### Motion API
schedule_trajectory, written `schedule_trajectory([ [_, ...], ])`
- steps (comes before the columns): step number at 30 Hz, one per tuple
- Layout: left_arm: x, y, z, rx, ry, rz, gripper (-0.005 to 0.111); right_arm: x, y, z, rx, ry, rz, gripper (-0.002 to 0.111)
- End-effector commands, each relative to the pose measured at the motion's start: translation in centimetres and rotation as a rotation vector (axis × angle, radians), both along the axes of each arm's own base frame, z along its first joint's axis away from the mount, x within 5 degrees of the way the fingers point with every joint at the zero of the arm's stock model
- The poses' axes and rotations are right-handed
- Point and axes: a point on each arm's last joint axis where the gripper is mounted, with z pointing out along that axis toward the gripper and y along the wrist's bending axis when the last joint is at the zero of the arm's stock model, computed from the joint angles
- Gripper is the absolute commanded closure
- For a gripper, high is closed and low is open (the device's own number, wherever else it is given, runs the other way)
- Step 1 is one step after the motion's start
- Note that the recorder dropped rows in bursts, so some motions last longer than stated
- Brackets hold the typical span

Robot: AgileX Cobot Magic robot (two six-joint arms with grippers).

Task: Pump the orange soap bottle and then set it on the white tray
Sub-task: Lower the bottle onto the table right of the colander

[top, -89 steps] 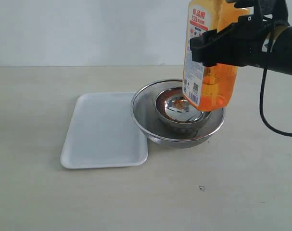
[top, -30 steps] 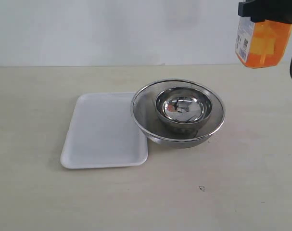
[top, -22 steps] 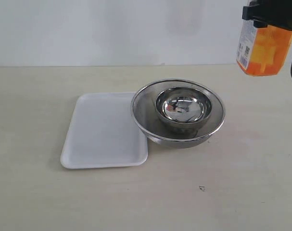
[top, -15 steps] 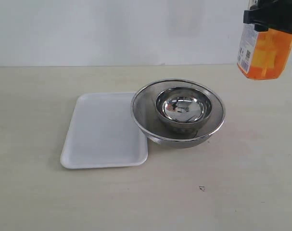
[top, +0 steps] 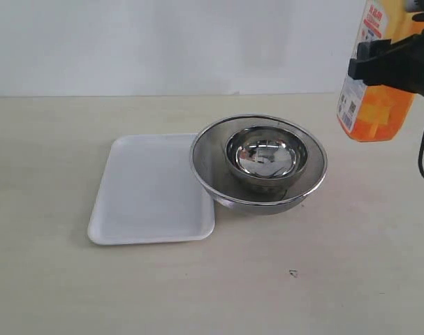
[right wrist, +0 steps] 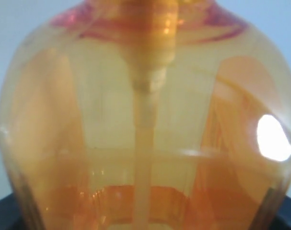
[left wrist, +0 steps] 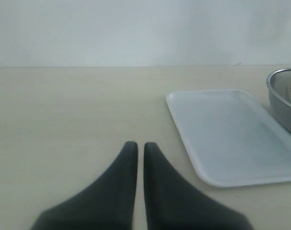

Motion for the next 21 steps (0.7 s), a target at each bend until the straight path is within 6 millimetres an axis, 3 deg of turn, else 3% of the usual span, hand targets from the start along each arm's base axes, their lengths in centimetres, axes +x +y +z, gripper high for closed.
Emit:
schedule_trajectory([
  [1,0.0,0.0,-0.1,-0.005,-0.001,-0.001,0.102,0.7,0.0,0.4,-0.003,-0.113,0.014,0.109],
  [8,0.0,0.0,-0.1,-0.005,-0.001,-0.001,0.102,1.3,0.1,-1.0,0.006,-0.084,0.013,0.109],
  [16,0.0,0.0,-0.1,-0.005,-0.001,-0.001,0.102,0.4,-0.1,-4.2,0.003,-0.074,0.009,0.109],
  [21,0.0,0.0,-0.1,-0.005,-0.001,-0.001,0.102,0.3,-0.1,-4.5,0.001,-0.061,0.009,0.109],
])
